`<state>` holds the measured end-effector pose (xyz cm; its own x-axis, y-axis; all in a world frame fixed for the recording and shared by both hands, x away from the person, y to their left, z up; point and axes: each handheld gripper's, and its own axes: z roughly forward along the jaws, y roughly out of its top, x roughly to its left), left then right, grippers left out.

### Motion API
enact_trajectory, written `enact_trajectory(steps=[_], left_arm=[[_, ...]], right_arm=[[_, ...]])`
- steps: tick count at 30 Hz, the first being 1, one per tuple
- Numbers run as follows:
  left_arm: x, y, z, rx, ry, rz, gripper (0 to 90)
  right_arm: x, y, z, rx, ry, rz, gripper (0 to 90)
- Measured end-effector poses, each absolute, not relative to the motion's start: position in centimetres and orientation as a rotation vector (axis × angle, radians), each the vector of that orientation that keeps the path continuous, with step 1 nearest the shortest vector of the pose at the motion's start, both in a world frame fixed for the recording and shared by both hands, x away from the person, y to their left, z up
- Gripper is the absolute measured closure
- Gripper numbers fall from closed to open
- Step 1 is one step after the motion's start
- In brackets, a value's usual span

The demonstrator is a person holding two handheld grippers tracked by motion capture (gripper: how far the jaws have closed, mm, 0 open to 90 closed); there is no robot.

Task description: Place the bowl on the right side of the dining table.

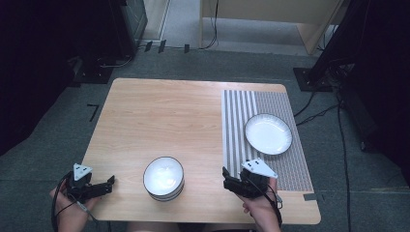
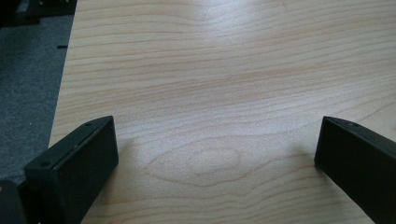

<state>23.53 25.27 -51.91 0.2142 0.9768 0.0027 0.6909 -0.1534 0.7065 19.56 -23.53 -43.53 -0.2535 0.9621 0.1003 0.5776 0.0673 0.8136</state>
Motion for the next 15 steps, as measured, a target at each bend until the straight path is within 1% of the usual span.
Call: enact_trajectory(steps=[15], left_arm=[[23.5, 25.3, -51.9, 1.915, 1.538, 0.64, 0.0]], right_arm=[[19.7, -21.5, -43.0, 1.49, 1.891, 1.108, 16.7]])
